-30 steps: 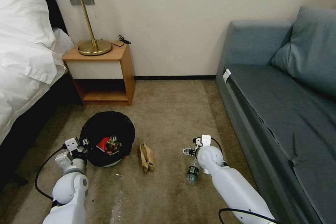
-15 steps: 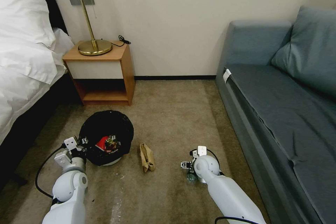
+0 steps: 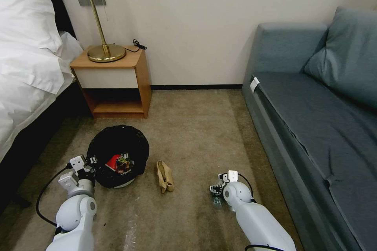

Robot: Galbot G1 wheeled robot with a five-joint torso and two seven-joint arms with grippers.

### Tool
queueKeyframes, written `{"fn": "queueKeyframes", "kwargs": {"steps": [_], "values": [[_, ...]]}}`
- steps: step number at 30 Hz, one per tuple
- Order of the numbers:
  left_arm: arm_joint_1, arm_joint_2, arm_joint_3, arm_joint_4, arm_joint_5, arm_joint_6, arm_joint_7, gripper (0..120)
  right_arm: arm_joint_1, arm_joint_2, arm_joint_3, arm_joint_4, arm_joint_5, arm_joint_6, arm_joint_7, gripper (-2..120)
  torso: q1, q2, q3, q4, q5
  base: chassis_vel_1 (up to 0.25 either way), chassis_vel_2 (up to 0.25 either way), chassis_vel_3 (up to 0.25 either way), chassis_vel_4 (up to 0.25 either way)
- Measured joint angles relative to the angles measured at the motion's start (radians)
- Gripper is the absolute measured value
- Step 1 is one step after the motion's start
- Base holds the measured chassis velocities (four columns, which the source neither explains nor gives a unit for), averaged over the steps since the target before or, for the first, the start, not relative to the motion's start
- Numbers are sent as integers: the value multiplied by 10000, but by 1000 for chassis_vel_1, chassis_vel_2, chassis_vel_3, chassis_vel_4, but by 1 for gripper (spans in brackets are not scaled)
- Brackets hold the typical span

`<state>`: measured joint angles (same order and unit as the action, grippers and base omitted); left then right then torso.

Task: Pick up the trash bin, then pick up the garbage on the floor and place it into the trash bin.

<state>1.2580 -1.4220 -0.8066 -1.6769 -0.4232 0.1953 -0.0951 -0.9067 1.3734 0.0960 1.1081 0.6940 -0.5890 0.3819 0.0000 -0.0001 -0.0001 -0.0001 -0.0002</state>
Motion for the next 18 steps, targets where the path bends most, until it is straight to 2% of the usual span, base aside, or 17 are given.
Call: {"fn": "queueKeyframes", "kwargs": {"steps": [1,3,4,6,7,9,10,11,12,18], "values": [[0,0,0,0,0,0,0,4,0,0,0,0,0,0,0,90,0,0,0,0,0,0,0,0,0],[-31,-30,23,-10,44,14,-12,4,-14,28,26,-48,-142,191,-85,79,0,0,0,-1,-3,0,0,0,0],[-31,-30,23,-10,44,14,-12,4,-14,28,26,-48,-142,191,-85,79,0,0,0,-1,-3,0,0,0,0],[-75,-58,51,-9,76,21,-23,4,-42,43,46,-68,-253,281,-94,69,0,0,0,-3,-6,0,0,0,0],[-75,-58,51,-9,76,21,-23,4,-42,43,46,-68,-253,281,-94,69,0,0,0,-3,-6,0,0,0,0],[-133,-80,82,-8,88,36,-27,4,-73,45,49,-77,-409,377,-120,57,0,0,0,-5,-8,0,0,0,0],[-133,-80,82,-8,88,36,-27,4,-73,45,49,-77,-409,377,-120,57,0,0,0,-5,-8,0,0,0,0],[-149,-82,82,-3,89,37,-28,4,-79,40,47,-77,-456,409,-130,52,0,1,0,-5,-3,0,0,0,0],[-149,-82,82,-3,89,37,-28,4,-79,40,47,-77,-456,409,-130,52,0,1,0,-5,-3,0,0,0,0],[-175,-66,77,56,83,38,-32,4,-91,28,63,-71,-710,584,-222,35,0,0,1,5,6,0,0,0,0]]}}
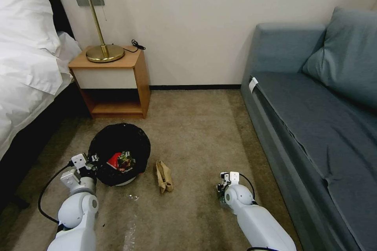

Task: Pick up the trash bin, then pick up the garbage on the floor and place it into the trash bin.

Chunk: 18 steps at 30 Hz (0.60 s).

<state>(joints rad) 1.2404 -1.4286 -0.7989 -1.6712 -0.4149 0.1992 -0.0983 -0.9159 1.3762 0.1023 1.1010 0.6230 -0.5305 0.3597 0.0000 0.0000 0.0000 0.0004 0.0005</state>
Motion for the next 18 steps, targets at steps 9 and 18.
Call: {"fn": "queueKeyframes", "kwargs": {"steps": [9,18], "values": [[28,1,44,15,-12,2,0,4,-2,-1,-352,364,-324,1100,89,25,-1,-1,1,-4,0,0,0,0,0],[-114,-132,245,154,88,20,-29,4,1946,-69,-3371,1850,-1202,4340,1174,25,0,0,1,-1,-4,0,0,0,0]]}}
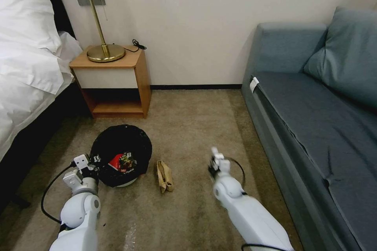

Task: Pick up the trash bin, then pick up the garbage on the floor and place it into the trash bin.

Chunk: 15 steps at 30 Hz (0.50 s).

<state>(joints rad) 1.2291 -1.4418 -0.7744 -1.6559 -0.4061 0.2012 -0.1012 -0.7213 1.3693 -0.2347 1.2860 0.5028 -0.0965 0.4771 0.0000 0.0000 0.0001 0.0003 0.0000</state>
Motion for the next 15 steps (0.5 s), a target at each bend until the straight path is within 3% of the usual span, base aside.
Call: {"fn": "queueKeyframes", "kwargs": {"steps": [3,5,8,15], "values": [[-25,-22,35,25,61,1,-3,4,414,68,-666,180,-51,313,254,25,0,0,-1,0,-1,0,0,0,0],[-82,-139,150,58,205,-27,-7,4,1274,474,-2207,499,89,426,1140,25,0,0,-1,2,1,0,0,0,0],[-101,-237,224,52,306,-46,-7,4,1768,937,-3215,532,337,474,1510,25,0,0,0,3,2,0,0,0,0],[19,-362,294,-267,508,58,-75,4,2339,1535,-4284,86,349,584,1545,25,0,0,0,-3,-6,0,0,0,0]]}}
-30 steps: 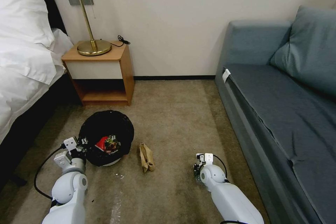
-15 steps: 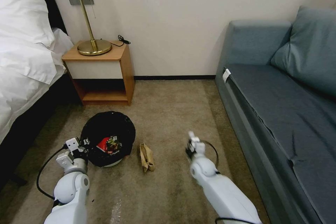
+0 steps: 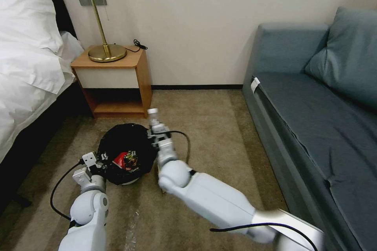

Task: Pick up the trash bin, then pick up the garbage on the floor and place it into the trash bin.

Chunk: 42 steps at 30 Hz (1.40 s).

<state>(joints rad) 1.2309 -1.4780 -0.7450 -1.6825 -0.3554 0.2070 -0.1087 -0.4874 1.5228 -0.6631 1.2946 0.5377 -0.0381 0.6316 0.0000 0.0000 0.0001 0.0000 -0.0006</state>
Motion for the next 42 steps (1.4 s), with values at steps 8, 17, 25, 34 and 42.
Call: {"fn": "queueKeyframes", "kwargs": {"steps": [8,17,25,34,42], "values": [[182,-66,66,-793,128,193,-216,4,-52,586,-110,-524,-234,71,-314,25,0,0,0,1,3,0,0,0,0],[315,-47,29,-995,131,206,-246,4,-348,438,-11,-509,-510,-2,-518,41,0,0,0,0,4,0,0,0,0],[339,-41,34,-1067,131,236,-269,4,-401,436,55,-410,-578,-27,-529,67,0,0,-1,0,5,0,0,0,0],[260,-43,40,-934,141,239,-278,4,-385,535,149,-372,-627,-40,-530,99,0,0,-1,1,6,0,0,0,0],[156,42,-107,-793,-6,238,-253,4,-518,198,1632,-343,-761,-411,-354,100,0,0,-1,0,7,0,0,0,0]]}}
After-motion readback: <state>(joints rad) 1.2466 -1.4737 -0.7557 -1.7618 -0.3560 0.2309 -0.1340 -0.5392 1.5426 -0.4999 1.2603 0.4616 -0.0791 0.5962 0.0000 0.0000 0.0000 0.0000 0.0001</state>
